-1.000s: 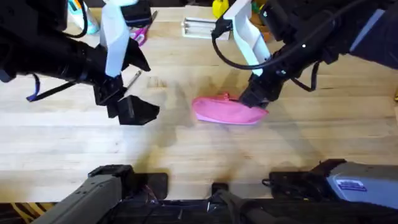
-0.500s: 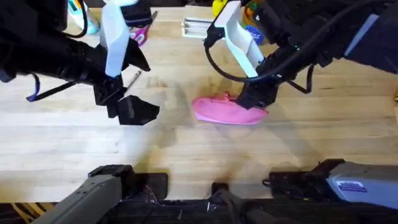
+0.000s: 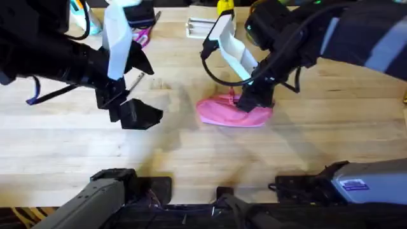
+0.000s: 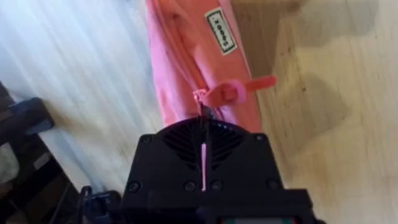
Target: Unzip the bag, pick up the pens from the table one at a time and place them inside, then zip the bag closed.
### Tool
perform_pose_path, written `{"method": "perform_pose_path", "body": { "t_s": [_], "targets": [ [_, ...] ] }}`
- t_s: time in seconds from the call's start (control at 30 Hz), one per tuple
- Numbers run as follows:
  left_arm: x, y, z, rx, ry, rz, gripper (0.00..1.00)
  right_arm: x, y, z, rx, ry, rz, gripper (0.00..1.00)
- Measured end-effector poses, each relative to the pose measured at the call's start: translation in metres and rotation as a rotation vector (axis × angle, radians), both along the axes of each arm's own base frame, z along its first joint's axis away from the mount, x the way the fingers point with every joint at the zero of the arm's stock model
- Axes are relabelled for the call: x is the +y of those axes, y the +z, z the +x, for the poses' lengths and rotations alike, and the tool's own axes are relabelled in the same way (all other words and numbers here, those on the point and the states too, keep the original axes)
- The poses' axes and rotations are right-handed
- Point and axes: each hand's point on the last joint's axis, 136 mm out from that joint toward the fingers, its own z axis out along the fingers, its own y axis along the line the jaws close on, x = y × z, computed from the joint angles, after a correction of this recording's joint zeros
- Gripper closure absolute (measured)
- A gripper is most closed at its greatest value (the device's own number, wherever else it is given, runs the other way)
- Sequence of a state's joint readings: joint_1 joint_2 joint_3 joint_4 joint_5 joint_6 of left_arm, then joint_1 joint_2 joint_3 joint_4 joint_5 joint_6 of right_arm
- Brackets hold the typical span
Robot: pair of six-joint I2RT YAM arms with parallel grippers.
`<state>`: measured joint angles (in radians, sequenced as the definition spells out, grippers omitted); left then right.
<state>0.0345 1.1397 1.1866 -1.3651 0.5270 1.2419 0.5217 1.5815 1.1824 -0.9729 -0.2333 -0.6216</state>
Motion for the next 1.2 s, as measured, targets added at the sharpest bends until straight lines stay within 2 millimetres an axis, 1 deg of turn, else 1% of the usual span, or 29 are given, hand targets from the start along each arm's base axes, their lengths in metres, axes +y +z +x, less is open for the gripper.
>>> {"method": "perform_pose_path", "body": {
  "t_s": [0.13, 0.23, 0.37, 0.53, 0.6, 0.73, 0.87, 1.0, 1.07, 1.2],
  "targets": [
    [0.0, 0.0, 0.0, 0.0, 0.0, 0.0, 0.007, 0.004, -0.013, 0.007, 0.001, 0.023, -0.004, 0.968],
    [0.0, 0.0, 0.0, 0.0, 0.0, 0.0, 0.007, 0.006, -0.015, 0.01, -0.009, 0.038, 0.0, 0.97],
    [0.0, 0.0, 0.0, 0.0, 0.0, 0.0, 0.007, 0.005, -0.011, 0.012, -0.034, 0.054, 0.0, 0.97],
    [0.0, 0.0, 0.0, 0.0, 0.0, 0.0, 0.007, 0.006, 0.003, 0.023, -0.123, 0.058, 0.015, 0.97],
    [0.0, 0.0, 0.0, 0.0, 0.0, 0.0, 0.007, 0.007, 0.005, 0.025, -0.138, 0.059, 0.022, 0.969],
    [0.0, 0.0, 0.0, 0.001, 0.0, 0.0, 0.007, 0.008, 0.004, 0.026, -0.139, 0.068, 0.023, 0.969],
    [0.0, 0.0, -0.001, 0.004, 0.0, 0.0, 0.008, 0.008, -0.003, 0.025, -0.119, 0.074, 0.017, 0.968],
    [0.0, 0.0, -0.001, 0.006, 0.0, 0.0, 0.007, 0.008, -0.013, 0.018, -0.076, 0.078, 0.018, 0.969],
    [0.0, 0.0, -0.002, 0.008, 0.0, 0.0, 0.008, 0.008, -0.015, 0.015, -0.062, 0.079, 0.022, 0.968],
    [0.0, 0.0, -0.002, 0.008, 0.0, 0.0, 0.008, 0.009, -0.018, 0.014, -0.061, 0.08, 0.027, 0.968]
  ]
}}
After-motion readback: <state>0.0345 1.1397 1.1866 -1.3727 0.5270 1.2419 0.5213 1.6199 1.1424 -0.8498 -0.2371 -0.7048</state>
